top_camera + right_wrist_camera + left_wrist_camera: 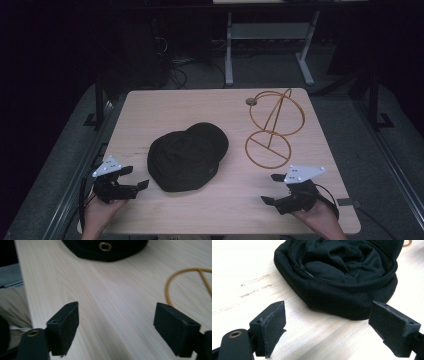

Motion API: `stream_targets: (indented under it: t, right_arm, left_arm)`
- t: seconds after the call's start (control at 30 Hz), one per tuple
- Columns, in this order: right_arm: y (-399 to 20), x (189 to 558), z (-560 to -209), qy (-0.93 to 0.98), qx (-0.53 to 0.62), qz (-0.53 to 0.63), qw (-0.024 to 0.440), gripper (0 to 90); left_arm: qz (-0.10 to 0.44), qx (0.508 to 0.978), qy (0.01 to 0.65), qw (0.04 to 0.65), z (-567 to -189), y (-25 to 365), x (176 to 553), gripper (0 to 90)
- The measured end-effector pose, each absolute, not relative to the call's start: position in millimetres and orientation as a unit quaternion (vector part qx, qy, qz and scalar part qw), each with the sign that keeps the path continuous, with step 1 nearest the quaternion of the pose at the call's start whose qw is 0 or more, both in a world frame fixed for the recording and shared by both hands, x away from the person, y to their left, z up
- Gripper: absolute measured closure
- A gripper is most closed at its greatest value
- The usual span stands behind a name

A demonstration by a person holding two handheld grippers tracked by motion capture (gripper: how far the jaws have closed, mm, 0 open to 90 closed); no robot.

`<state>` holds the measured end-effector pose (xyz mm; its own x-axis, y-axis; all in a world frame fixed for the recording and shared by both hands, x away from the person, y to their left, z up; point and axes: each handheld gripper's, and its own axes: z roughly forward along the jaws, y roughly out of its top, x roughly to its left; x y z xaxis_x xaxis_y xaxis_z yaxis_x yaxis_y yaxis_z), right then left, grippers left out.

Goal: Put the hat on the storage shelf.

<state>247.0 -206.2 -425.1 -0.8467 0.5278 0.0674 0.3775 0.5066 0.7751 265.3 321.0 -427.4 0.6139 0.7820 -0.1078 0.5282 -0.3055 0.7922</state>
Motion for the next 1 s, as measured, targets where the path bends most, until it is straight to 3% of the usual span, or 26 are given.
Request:
stream_targets:
  t: [1.0]
  right_arm:
    - [-99, 292, -374, 0.913, 0.13, 0.382, 0.056, 20.6]
  left_arm:
    - [0.131, 0.794, 0.416, 0.423, -430, 321, 269, 13.4]
